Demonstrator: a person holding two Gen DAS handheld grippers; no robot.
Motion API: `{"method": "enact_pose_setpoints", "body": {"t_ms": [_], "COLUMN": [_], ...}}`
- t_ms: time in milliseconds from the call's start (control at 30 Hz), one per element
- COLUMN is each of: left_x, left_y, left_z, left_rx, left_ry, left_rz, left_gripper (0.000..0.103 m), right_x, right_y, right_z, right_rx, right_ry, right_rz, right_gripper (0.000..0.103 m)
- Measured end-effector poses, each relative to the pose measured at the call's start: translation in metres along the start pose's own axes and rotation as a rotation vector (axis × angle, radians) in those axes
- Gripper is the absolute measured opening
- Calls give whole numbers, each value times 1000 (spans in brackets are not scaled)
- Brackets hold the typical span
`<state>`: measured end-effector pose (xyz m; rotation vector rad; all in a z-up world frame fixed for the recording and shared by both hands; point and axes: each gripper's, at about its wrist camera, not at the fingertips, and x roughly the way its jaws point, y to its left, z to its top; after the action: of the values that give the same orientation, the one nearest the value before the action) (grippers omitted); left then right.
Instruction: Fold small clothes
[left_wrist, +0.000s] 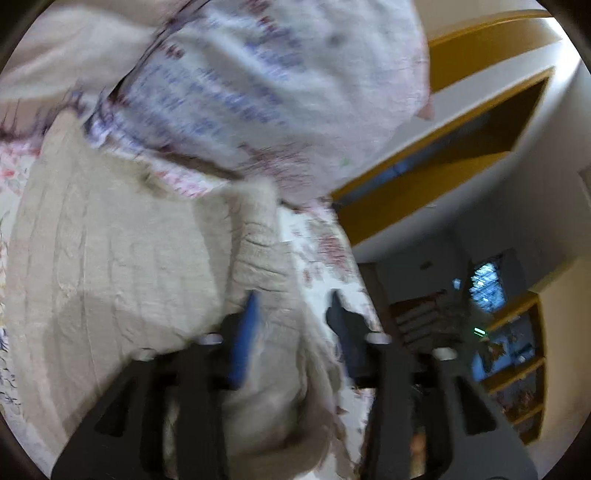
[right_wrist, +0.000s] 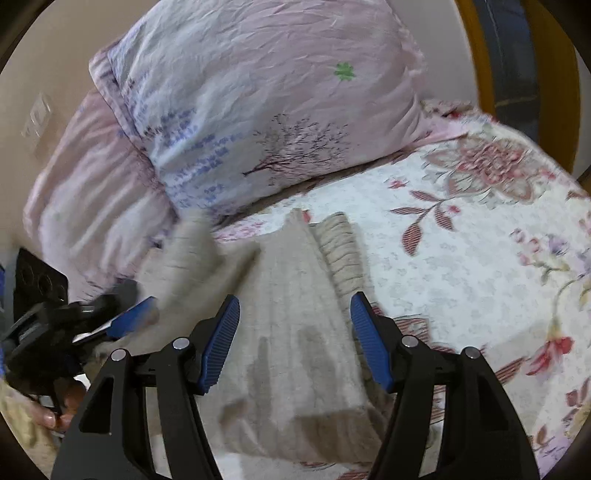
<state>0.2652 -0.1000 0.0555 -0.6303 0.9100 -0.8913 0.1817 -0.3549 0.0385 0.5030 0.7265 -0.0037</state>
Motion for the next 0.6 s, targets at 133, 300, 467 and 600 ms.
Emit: {"method": "enact_pose_setpoints", "body": {"t_ms": [133, 300, 467, 600], "left_x": [-46, -82, -80, -71], "left_y": [-5, 30, 67, 76], "left_z": [8, 12, 6, -2], "left_rx": [56, 12, -69, -87], "left_ry": [-107, -168, -102, -43], "left_rz": [47, 303, 384, 347], "left_gripper": [81, 82, 82, 81], "right_x": [7, 33, 45, 62], "right_y": [-3, 0, 6, 11], "right_z": [5, 6, 1, -1], "right_rx": [101, 192, 213, 229], "right_ry": [104, 271, 361, 419], "right_rz": [199, 292, 365, 389], "right_gripper": [65, 65, 54, 54]}}
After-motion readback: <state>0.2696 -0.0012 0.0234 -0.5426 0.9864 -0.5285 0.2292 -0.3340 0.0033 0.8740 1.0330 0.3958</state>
